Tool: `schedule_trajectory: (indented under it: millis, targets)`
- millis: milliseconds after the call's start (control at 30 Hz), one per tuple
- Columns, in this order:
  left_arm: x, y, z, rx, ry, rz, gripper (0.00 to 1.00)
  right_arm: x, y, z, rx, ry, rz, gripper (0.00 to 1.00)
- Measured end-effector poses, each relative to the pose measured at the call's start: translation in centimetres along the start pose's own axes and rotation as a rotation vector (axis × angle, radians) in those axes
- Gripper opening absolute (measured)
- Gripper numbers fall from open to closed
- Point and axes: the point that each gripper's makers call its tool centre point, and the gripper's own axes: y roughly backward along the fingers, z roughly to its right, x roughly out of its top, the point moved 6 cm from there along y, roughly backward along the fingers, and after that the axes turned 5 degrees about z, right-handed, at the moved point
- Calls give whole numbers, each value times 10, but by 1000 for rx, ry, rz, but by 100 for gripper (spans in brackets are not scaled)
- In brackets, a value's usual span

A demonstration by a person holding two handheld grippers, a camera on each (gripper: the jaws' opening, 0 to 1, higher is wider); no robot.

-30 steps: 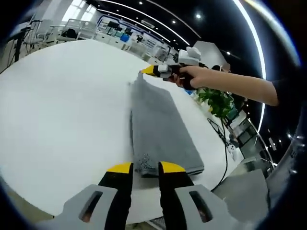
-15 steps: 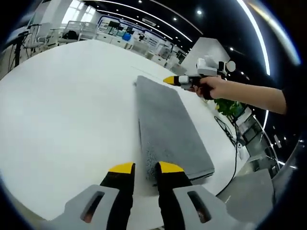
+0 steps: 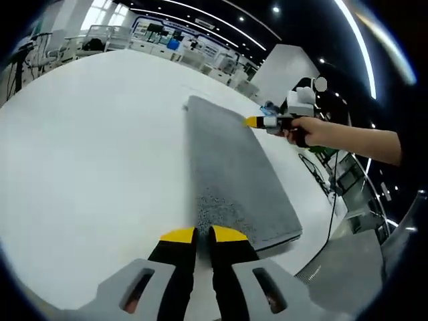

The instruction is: Fold the towel on the table until its edges align and the towel forms a compact rectangular stack.

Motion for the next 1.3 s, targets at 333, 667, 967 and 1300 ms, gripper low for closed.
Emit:
schedule_trajectory:
  millis: [333,667,967,1300]
  targets:
    - [1,-8,4,-3,-63,-65,3,-4,-5,3,37,3,61,9]
    - [-4,-16,23,-53,-123,-115,3,-6,-4,11,31,-5,81,8]
    - [-7,-27,43,-101,-164,-146,3,-14,3,31,14,-25,79,8]
    - [-9,-46,69,-161,-226,-185,3,-32,26,65,-42,-27,67,7]
